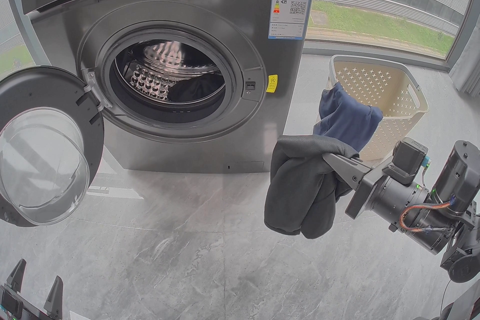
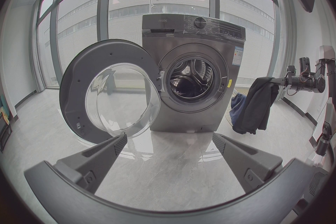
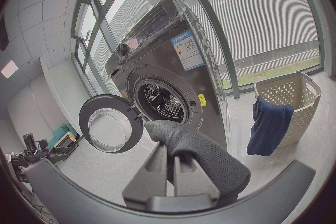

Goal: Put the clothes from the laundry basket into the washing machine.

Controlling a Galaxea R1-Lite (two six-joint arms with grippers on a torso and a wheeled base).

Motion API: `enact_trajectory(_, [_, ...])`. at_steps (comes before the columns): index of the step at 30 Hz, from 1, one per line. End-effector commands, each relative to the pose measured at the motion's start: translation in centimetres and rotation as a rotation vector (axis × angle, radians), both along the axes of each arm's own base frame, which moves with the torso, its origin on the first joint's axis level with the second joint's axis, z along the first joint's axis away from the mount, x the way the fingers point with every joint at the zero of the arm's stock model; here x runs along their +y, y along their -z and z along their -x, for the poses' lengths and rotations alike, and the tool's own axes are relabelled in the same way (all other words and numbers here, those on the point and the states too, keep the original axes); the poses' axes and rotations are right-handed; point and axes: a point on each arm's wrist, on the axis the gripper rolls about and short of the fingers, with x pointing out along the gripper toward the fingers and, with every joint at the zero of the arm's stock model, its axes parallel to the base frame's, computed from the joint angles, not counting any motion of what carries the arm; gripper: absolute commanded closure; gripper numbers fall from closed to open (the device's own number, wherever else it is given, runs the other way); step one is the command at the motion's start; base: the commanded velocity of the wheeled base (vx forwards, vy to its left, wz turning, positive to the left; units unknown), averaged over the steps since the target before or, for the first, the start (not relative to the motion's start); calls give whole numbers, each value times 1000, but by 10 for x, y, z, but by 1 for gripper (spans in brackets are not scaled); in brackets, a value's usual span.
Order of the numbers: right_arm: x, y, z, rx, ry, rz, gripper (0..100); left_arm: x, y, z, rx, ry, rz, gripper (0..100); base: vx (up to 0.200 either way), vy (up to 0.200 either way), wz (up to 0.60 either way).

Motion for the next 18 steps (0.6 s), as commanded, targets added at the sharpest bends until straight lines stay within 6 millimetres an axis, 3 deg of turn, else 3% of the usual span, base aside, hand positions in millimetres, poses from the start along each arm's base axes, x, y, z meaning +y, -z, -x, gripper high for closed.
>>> enact_trajectory(1, [0,0,0,1,-1,0,100,0,4,0,-2,-1,1,0,0,200,0])
enact_trajectory(18, [0,0,0,1,1,0,100,0,4,0,-2,-1,1,0,0,200,0])
